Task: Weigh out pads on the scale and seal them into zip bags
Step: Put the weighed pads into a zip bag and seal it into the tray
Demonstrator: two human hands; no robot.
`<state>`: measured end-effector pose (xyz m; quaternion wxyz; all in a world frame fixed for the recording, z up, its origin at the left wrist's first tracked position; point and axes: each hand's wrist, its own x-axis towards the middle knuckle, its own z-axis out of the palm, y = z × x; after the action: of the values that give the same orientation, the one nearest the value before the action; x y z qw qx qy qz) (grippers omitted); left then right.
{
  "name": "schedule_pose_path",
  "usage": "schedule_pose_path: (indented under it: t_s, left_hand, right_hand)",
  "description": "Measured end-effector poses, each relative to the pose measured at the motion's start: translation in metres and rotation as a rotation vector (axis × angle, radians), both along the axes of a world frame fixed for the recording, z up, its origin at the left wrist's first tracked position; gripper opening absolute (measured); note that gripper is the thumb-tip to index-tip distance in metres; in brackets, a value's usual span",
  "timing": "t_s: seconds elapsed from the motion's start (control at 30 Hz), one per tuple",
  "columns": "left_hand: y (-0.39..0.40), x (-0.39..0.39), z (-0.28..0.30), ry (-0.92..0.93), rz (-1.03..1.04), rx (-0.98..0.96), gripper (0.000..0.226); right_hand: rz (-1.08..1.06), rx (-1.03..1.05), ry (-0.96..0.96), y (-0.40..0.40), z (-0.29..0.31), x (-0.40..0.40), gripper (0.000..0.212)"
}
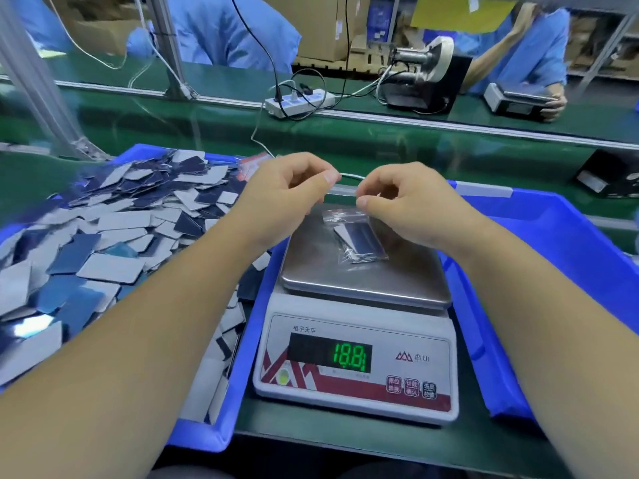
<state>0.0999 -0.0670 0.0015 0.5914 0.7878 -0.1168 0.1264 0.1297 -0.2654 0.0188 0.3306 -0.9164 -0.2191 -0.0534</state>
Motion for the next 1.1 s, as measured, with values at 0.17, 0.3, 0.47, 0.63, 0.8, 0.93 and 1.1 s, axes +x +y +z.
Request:
schedule_pose_path:
  t_s: [0.17, 0.3, 0.47, 0.63, 0.8, 0.93, 1.1]
  left_hand:
    - [0.003, 0.001, 0.0, -0.01, 0.062, 0.071, 0.02]
    - [0.005, 0.001, 0.0, -0.012, 0.092, 0.068, 0.024]
    - [0.005, 0.001, 0.0, -0.024, 0.088, 0.06, 0.027]
    - [0.004, 0.001, 0.0, -0.028, 0.087, 0.06, 0.027]
    - [0.006, 0.001, 0.0, -0.026, 0.094, 0.082, 0.026]
    - [0.005, 0.0, 0.001, -0.023, 0.102, 0.095, 0.027]
    - [0.002, -0.004, 0.003, -0.017, 0.096, 0.111, 0.026]
  right_hand:
    - [-0.078, 0.02, -0.062, -0.003, 0.002, 0.005, 0.009]
    - [-0.063, -0.02, -0.062, -0.002, 0.0, 0.004, 0.011]
    - [-0.063, -0.048, -0.077, -0.001, 0.001, 0.003, 0.013]
    - [-0.04, -0.166, -0.134, 0.003, 0.002, -0.003, 0.01]
    - [-0.015, -0.227, -0.107, 0.004, 0.002, -0.006, 0.018]
    - [-0.003, -0.287, -0.104, 0.005, 0.002, -0.007, 0.034]
    - [0.018, -0.3, -0.046, 0.006, 0.002, -0.01, 0.063]
